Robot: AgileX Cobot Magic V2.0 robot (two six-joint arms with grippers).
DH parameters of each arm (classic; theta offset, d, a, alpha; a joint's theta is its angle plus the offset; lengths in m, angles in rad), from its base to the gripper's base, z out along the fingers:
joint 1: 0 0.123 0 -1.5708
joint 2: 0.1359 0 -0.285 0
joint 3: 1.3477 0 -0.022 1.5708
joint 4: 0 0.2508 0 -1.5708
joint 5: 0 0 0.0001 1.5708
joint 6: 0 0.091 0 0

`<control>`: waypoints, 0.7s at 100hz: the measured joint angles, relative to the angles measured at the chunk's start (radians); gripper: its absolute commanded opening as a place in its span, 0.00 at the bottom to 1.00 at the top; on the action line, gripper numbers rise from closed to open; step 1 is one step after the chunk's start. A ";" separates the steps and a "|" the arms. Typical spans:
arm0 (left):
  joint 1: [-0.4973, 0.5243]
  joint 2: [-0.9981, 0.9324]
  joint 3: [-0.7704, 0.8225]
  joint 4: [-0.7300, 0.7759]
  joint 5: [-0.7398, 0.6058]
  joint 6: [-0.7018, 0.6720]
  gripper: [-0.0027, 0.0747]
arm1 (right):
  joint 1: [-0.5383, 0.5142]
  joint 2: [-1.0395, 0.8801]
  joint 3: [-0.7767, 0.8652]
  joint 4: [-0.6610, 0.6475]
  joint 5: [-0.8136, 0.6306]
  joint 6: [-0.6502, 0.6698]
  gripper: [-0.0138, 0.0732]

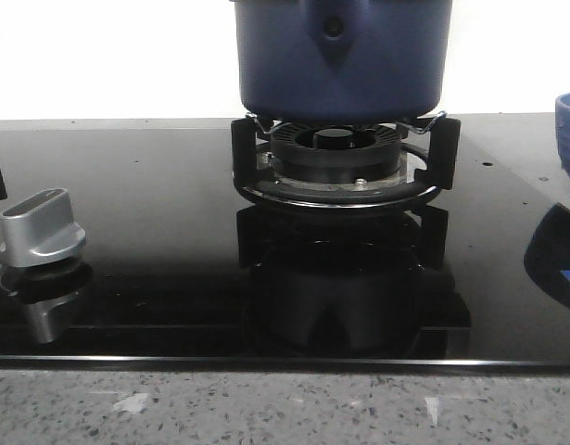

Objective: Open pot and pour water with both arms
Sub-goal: 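Set the bowl back on the counter and open the right gripper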

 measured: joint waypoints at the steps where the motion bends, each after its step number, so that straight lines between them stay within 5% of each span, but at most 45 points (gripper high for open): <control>1: 0.000 0.000 -0.004 0.000 0.000 0.000 0.69 | 0.000 0.000 0.000 0.000 0.000 -0.002 0.08; 34: 0.000 0.000 -0.140 -0.002 0.011 -0.040 0.65 | 0.000 0.000 0.003 -0.004 -0.014 -0.032 0.08; 70: 0.096 -0.093 -0.168 -0.002 0.023 -0.172 0.17 | 0.000 -0.130 0.167 -0.007 -0.127 -0.151 0.08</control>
